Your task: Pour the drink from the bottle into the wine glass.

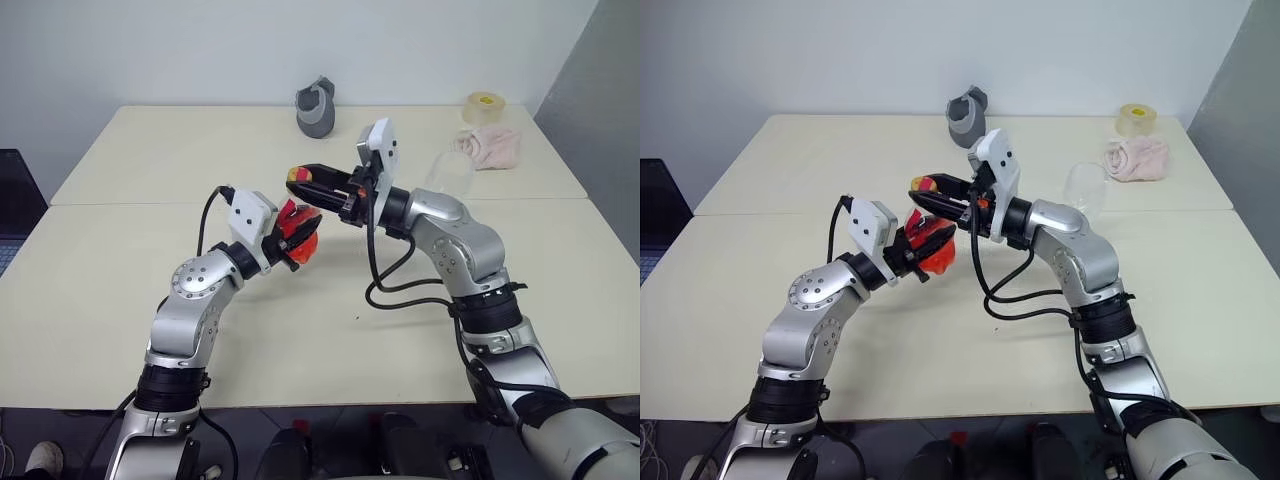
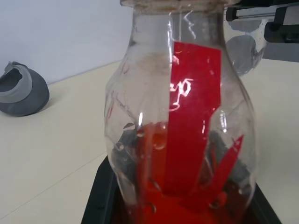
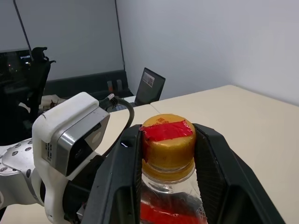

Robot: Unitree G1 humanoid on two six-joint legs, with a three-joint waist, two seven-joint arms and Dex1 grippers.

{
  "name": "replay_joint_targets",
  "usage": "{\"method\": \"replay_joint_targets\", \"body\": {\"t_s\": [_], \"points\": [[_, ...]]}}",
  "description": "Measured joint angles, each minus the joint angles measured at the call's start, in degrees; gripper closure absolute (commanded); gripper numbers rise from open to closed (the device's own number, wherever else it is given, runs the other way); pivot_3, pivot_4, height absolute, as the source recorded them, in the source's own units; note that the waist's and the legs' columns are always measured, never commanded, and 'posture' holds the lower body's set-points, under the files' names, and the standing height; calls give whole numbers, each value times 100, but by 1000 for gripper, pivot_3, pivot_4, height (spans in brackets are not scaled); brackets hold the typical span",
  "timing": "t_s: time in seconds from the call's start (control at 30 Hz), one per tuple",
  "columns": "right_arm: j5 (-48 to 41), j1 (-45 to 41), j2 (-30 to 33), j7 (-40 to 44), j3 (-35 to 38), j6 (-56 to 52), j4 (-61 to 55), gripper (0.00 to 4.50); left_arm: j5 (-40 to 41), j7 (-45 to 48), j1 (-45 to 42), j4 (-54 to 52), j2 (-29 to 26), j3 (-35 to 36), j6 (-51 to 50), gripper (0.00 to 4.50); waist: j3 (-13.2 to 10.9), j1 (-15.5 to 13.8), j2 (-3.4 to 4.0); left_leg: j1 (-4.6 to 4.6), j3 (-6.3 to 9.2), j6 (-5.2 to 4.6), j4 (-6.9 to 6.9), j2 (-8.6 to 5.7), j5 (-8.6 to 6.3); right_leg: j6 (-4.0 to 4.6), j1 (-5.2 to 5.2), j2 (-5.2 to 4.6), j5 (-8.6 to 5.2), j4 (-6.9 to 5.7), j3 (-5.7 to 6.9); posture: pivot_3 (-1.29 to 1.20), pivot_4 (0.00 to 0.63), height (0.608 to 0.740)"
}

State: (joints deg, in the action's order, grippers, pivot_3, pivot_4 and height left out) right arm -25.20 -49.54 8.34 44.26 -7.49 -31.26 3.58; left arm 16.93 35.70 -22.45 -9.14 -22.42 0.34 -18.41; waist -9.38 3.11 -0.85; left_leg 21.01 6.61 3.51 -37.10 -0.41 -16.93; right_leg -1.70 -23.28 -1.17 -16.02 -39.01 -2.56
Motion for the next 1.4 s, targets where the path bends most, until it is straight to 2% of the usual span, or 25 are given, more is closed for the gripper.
{"method": "replay_joint_targets", "body": {"t_s": [0.13,0.23,0.4,0.47,0.73,1.03,1.4], "points": [[223,-190,414,576,-310,351,1,3272,77,58,238,-302,-50,5,-1,3188,0,2,0,0,-3,-1,1,-1,-1,0,0,0,0,2,-1,0,150,740],[209,-347,459,815,-372,386,139,3272,114,98,378,-485,-111,31,-7,3188,0,9,0,-1,-1,-1,1,0,-1,0,0,0,0,0,0,0,150,740],[-541,-711,260,381,65,-1160,328,3272,204,100,388,-506,-128,62,-92,3188,0,-5,0,2,15,-1,1,2,-1,2,0,-2,0,1,6,0,150,740],[-664,-716,248,283,155,-1428,317,3272,210,100,387,-501,-135,61,-123,3188,0,-10,1,5,14,-1,1,1,-1,2,0,-3,0,4,6,0,150,740],[-254,-510,511,706,-117,-539,59,3272,211,120,321,-497,-134,12,-67,3188,-1,-3,1,5,3,-2,-1,-3,-1,0,-2,-1,0,1,4,0,150,740],[-1,-513,479,673,-122,187,59,169,188,222,248,-367,-134,-118,-29,3188,-1,-2,1,3,6,-1,0,0,0,1,-2,-1,0,1,4,0,150,740],[196,-554,147,271,-116,325,202,169,182,223,187,-318,-100,-120,-28,3188,-1,-3,1,3,8,-1,0,-1,0,1,-2,-1,0,1,5,0,150,740]]}}
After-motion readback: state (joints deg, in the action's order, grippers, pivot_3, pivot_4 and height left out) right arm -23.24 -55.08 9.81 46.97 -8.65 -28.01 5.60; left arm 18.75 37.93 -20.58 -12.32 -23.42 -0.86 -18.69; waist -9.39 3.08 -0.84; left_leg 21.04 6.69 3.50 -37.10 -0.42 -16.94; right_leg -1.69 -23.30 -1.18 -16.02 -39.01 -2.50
